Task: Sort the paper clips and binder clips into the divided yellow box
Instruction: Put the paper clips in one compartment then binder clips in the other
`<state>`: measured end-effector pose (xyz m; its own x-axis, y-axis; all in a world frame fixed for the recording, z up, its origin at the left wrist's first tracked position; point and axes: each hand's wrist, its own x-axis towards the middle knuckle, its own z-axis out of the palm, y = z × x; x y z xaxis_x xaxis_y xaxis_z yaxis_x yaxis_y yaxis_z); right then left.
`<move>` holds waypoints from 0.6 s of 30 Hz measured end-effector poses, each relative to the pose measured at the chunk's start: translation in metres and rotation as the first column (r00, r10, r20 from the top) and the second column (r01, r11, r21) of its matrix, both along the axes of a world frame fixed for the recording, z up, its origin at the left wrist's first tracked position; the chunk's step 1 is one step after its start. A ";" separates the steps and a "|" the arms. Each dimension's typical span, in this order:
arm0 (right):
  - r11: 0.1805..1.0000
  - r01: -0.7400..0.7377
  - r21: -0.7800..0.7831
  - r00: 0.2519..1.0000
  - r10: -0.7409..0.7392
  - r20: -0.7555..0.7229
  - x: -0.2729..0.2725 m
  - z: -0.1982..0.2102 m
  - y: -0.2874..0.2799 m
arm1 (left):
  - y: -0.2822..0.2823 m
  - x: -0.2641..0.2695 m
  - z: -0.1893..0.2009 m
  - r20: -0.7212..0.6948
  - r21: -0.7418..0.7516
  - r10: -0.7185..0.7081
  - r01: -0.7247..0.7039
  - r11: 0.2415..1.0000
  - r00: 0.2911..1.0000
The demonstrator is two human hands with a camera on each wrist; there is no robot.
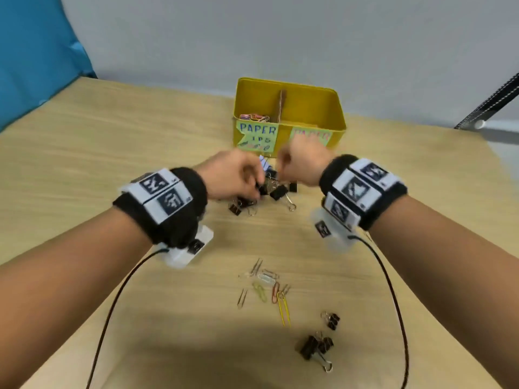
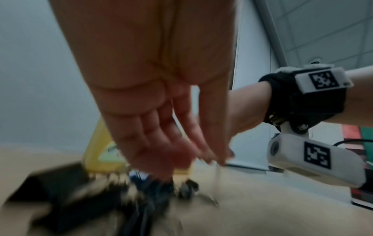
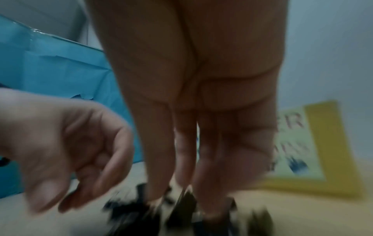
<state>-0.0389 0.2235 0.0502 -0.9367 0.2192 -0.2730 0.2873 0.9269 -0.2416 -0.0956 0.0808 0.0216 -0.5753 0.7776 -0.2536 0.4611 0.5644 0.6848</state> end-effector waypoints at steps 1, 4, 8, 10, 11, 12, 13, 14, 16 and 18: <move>0.999 -0.052 0.001 0.977 0.051 0.206 0.022 -0.008 -0.005 | -0.008 0.017 -0.009 0.027 -0.151 -0.111 0.114 0.982 0.993; 0.994 -0.103 -0.017 0.849 0.097 0.520 0.071 -0.024 -0.024 | -0.024 0.059 -0.028 0.032 -0.396 -0.235 0.228 0.890 0.971; 0.987 -0.154 0.038 0.858 0.114 0.502 0.107 -0.035 -0.050 | -0.026 0.093 -0.037 -0.036 -0.370 -0.215 0.186 0.910 0.976; 0.989 -0.143 0.028 0.893 0.117 0.434 0.119 -0.040 -0.061 | -0.025 0.102 -0.039 -0.076 -0.377 -0.235 0.191 0.907 0.969; 0.989 -0.143 0.031 0.905 0.118 0.409 0.124 -0.043 -0.065 | -0.026 0.106 -0.039 -0.087 -0.378 -0.243 0.193 0.905 0.966; 0.988 -0.150 0.046 0.912 0.120 0.391 0.126 -0.046 -0.069 | -0.027 0.108 -0.039 -0.092 -0.378 -0.237 0.186 0.907 0.967; 0.985 -0.160 0.064 0.917 0.125 0.379 0.127 -0.048 -0.072 | -0.028 0.109 -0.039 -0.101 -0.371 -0.221 0.170 0.913 0.970; 0.984 -0.162 0.076 0.921 0.123 0.370 0.128 -0.050 -0.075 | -0.031 0.110 -0.040 -0.107 -0.355 -0.199 0.150 0.923 0.974; 0.989 -0.132 0.068 0.932 0.100 0.349 0.127 -0.053 -0.077 | -0.035 0.110 -0.041 -0.116 -0.314 -0.155 0.111 0.943 0.981; 0.995 -0.089 0.035 0.944 0.073 0.321 0.126 -0.056 -0.075 | -0.037 0.111 -0.041 -0.109 -0.287 -0.117 0.081 0.954 0.987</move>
<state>0.0867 0.1482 -0.0061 -0.8175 0.1662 -0.5514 0.2651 0.9586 -0.1041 0.0150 0.0443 -0.0196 -0.5395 0.7398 -0.4021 0.5952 0.6729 0.4393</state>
